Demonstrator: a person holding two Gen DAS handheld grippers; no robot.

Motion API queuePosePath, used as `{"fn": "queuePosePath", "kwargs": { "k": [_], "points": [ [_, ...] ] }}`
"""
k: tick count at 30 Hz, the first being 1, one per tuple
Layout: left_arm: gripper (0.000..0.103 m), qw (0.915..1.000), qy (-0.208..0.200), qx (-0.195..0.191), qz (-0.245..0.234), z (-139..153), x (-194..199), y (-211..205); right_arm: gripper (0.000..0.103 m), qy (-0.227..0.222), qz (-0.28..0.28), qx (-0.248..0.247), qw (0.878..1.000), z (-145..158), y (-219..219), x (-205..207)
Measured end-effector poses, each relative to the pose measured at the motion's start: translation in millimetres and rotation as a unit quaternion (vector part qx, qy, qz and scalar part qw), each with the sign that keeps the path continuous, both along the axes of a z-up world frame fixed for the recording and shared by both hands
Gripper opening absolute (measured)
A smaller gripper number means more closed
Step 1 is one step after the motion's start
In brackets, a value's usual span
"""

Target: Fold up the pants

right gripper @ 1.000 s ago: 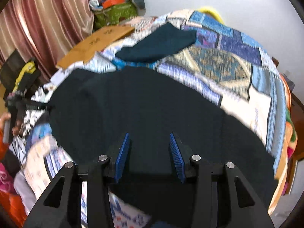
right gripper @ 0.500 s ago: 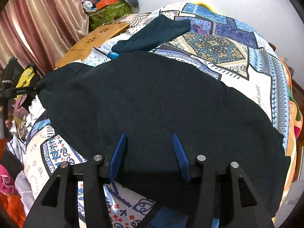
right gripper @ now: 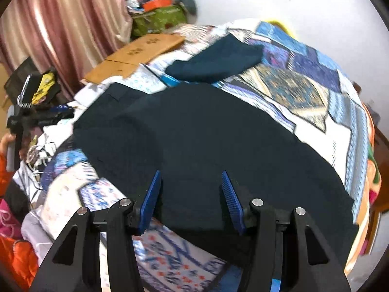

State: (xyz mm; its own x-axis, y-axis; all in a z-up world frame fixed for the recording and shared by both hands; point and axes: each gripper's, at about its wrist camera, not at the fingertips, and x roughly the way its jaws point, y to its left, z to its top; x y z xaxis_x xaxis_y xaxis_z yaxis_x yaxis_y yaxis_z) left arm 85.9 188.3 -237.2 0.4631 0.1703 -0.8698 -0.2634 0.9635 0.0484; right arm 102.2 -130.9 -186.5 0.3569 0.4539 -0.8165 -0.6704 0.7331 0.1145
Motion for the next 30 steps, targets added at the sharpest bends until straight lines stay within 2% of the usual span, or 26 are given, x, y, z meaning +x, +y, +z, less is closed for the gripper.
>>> {"fn": "queuePosePath", "kwargs": {
  "k": [3, 5, 10, 13, 18, 19, 21, 23, 25, 27, 30],
  "points": [
    [0.066, 0.9995, -0.020, 0.006, -0.026, 12.8, 16.1, -19.5, 0.048, -0.005, -0.009, 0.005, 1.000, -0.8, 0.7, -1.8],
    [0.067, 0.9988, -0.018, 0.008, -0.045, 14.0, 32.9, -34.4, 0.048, -0.010, -0.025, 0.005, 1.000, -1.7, -6.0, -0.8],
    [0.068, 0.9948, -0.013, 0.000, -0.101, 12.3, 67.0, -83.0, 0.048, -0.014, -0.108, 0.016, 0.994, 0.5, -62.0, 8.7],
    [0.077, 0.9917, -0.011, 0.005, -0.128, 5.9, 83.3, -110.9, 0.048, -0.017, -0.175, 0.011, 0.984, 1.8, -107.8, 15.8],
    [0.079, 0.9876, 0.023, 0.007, -0.155, -18.1, 103.0, -149.5, 0.048, -0.019, -0.279, 0.004, 0.960, -1.7, -192.1, 28.3],
    [0.080, 0.9877, 0.024, 0.019, -0.153, -23.7, 103.8, -156.1, 0.048, -0.015, -0.295, 0.006, 0.955, -3.0, -204.5, 31.8],
    [0.088, 0.9869, 0.004, 0.066, -0.147, -23.6, 97.5, -166.4, 0.048, -0.015, -0.323, 0.001, 0.946, -7.5, -227.6, 39.5],
    [0.089, 0.9809, -0.008, 0.115, -0.157, -22.7, 92.9, -175.8, 0.048, -0.013, -0.336, -0.002, 0.942, -12.6, -241.2, 47.0],
    [0.089, 0.9761, -0.011, 0.144, -0.163, -22.7, 91.2, -182.3, 0.048, -0.004, -0.345, -0.001, 0.939, -22.9, -249.7, 58.7],
    [0.089, 0.9754, -0.009, 0.149, -0.163, -22.8, 92.8, -182.4, 0.048, 0.011, -0.349, 0.006, 0.937, -33.9, -253.2, 69.4],
    [0.089, 0.9791, -0.003, 0.133, -0.154, -23.0, 96.5, -177.5, 0.048, 0.039, -0.351, 0.010, 0.935, -56.6, -250.9, 83.2]
  ]
}}
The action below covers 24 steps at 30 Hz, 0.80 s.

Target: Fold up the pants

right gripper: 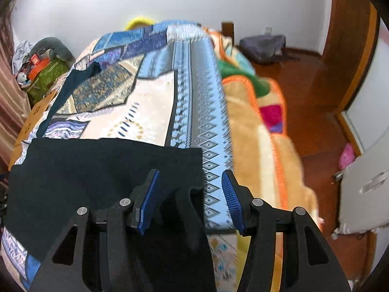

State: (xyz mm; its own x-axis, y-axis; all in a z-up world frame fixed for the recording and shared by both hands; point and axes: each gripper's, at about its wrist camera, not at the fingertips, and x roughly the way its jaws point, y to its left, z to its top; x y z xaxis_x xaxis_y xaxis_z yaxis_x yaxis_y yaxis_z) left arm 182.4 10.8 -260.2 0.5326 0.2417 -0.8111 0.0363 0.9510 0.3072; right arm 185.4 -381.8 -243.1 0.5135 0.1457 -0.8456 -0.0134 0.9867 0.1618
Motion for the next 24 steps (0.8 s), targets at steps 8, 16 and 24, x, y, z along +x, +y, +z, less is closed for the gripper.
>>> {"fn": "queuePosePath", "kwargs": {
  "k": [8, 16, 24],
  "points": [
    [0.089, 1.0000, 0.001, 0.001, 0.005, -2.4, 2.0, -3.4, 0.020, 0.006, -0.010, 0.023, 1.000, -21.4, -1.0, 0.8],
    [0.089, 1.0000, 0.002, -0.003, 0.009, -2.3, 2.0, -2.2, 0.007, -0.053, -0.005, -0.038, 0.998, 2.3, 3.7, -5.1],
    [0.089, 0.9985, -0.022, -0.051, -0.005, 50.7, 15.8, 12.5, 0.006, -0.088, 0.012, -0.087, 0.992, 26.0, 10.9, 17.7]
  ]
}}
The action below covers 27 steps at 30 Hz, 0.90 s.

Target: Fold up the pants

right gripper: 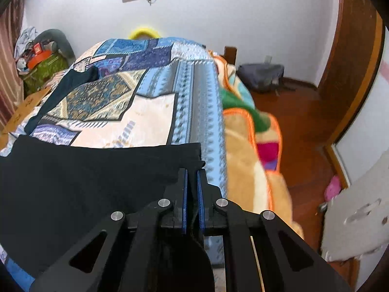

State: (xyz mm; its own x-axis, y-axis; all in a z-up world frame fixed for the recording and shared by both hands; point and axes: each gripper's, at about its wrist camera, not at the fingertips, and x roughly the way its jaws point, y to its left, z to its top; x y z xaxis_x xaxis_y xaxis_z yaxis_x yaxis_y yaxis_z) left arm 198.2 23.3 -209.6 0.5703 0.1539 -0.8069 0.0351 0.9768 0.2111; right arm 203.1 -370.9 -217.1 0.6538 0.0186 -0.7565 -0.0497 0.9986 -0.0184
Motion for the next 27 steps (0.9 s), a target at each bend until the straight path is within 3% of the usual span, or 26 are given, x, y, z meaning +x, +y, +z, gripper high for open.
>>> {"fn": "queuePosePath", "kwargs": {
  "k": [3, 5, 8, 9, 11, 15, 17, 18, 21, 23, 27],
  "points": [
    [0.092, 0.9991, -0.002, -0.041, 0.006, 10.1, 16.0, 8.0, 0.006, -0.016, -0.014, 0.006, 1.000, 4.7, -3.8, 6.6],
    [0.092, 0.9987, 0.019, -0.047, 0.004, -3.1, 28.8, 6.7, 0.006, -0.026, -0.020, 0.022, 0.999, 8.1, -6.4, 10.1],
    [0.092, 0.9958, 0.079, -0.045, 0.008, -42.8, 46.1, 0.4, 0.006, -0.022, -0.012, 0.005, 1.000, 4.5, -0.5, 19.4],
    [0.092, 0.9944, 0.094, -0.046, 0.009, -54.6, 49.0, -1.0, 0.006, -0.011, -0.010, 0.002, 1.000, -0.4, 0.2, 24.0],
    [0.093, 0.9952, 0.074, -0.060, 0.023, -58.1, 47.0, 1.3, 0.006, 0.019, -0.010, 0.000, 1.000, -14.9, -0.9, 33.0],
    [0.093, 0.9925, 0.085, -0.083, 0.027, -58.1, 48.1, 8.0, 0.011, 0.117, -0.029, -0.034, 0.992, -48.0, -3.2, 46.6],
    [0.092, 0.9922, 0.090, -0.083, 0.025, -55.0, 49.9, 8.3, 0.012, 0.113, -0.023, -0.017, 0.993, -39.4, -2.3, 39.7],
    [0.092, 0.9927, 0.089, -0.079, 0.022, -52.4, 51.9, 6.3, 0.019, 0.106, -0.018, -0.003, 0.994, -32.1, -1.1, 35.4],
    [0.092, 0.9939, 0.082, -0.073, 0.004, -44.0, 61.2, -6.6, 0.051, 0.070, 0.000, 0.037, 0.997, -2.8, 9.2, 17.9],
    [0.092, 0.9935, 0.080, -0.079, -0.014, -38.5, 69.1, -22.6, 0.056, 0.056, 0.027, 0.083, 0.995, 11.4, 20.2, 5.7],
    [0.093, 0.9910, 0.097, -0.076, -0.053, -44.4, 79.8, -60.4, 0.062, 0.094, 0.053, 0.143, 0.984, -3.1, 33.2, -11.3]
  ]
}}
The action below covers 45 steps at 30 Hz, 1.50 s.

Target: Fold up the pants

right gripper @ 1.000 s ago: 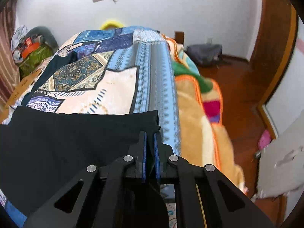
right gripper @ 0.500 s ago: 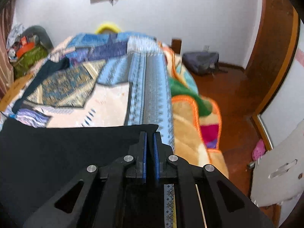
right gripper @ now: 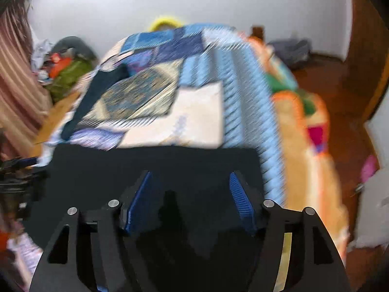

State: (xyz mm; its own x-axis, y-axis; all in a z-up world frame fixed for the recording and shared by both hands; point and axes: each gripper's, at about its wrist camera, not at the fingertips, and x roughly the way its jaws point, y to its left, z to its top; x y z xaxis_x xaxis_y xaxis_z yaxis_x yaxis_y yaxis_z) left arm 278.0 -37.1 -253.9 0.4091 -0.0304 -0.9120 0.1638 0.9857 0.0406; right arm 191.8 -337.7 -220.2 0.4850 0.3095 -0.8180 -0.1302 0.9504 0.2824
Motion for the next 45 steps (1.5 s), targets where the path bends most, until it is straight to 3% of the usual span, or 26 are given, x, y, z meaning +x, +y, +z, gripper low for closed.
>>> {"fn": "queuePosePath", "kwargs": {
  "k": [3, 7, 10, 14, 19, 22, 27, 34, 37, 38, 40, 45],
  "points": [
    [0.093, 0.9998, -0.005, 0.008, -0.016, 0.1, 3.2, -26.4, 0.062, 0.025, -0.002, -0.009, 1.000, -20.2, 0.2, -24.9],
    [0.093, 0.9967, 0.042, -0.043, -0.055, -4.8, 10.9, -58.1, 0.062, 0.038, -0.019, 0.021, 0.999, -20.9, -21.4, -62.6],
    [0.094, 0.9957, 0.030, -0.011, -0.086, -7.9, 10.1, -92.4, 0.062, 0.043, -0.032, 0.016, 0.998, -15.1, -33.5, -87.9],
    [0.094, 0.9875, 0.032, 0.005, -0.154, -9.2, 8.1, -148.5, 0.062, 0.049, -0.070, 0.013, 0.996, -9.7, -45.0, -106.1],
    [0.094, 0.9828, 0.022, -0.027, -0.181, 9.6, 8.5, -182.1, 0.063, 0.037, -0.132, 0.071, 0.988, 0.4, -61.4, -119.2],
    [0.094, 0.9856, -0.012, -0.028, -0.166, 28.2, 7.8, -180.3, 0.063, 0.038, -0.145, 0.091, 0.985, -3.8, -62.5, -115.3],
    [0.094, 0.9850, -0.052, 0.015, -0.164, 39.2, -5.3, -156.0, 0.063, 0.060, -0.149, 0.124, 0.979, -22.9, -59.0, -106.3],
    [0.094, 0.9829, -0.024, 0.068, -0.169, 12.0, -31.0, -119.6, 0.064, 0.037, -0.187, 0.176, 0.966, -38.1, -63.1, -99.4],
    [0.095, 0.9835, -0.033, 0.062, -0.167, 4.4, -40.1, -112.5, 0.064, 0.028, -0.196, 0.179, 0.964, -40.0, -63.6, -94.1],
    [0.096, 0.9844, -0.034, 0.059, -0.163, 3.5, -40.3, -111.2, 0.063, 0.026, -0.196, 0.173, 0.965, -39.6, -62.5, -91.8],
    [0.097, 0.9866, -0.030, 0.046, -0.154, 2.0, -37.2, -110.2, 0.044, 0.022, -0.196, 0.149, 0.969, -37.7, -59.6, -87.7],
    [0.097, 0.9910, -0.008, 0.005, -0.133, -3.6, -28.3, -108.0, 0.018, 0.018, -0.193, 0.148, 0.970, -36.9, -65.8, -78.2]
  ]
}}
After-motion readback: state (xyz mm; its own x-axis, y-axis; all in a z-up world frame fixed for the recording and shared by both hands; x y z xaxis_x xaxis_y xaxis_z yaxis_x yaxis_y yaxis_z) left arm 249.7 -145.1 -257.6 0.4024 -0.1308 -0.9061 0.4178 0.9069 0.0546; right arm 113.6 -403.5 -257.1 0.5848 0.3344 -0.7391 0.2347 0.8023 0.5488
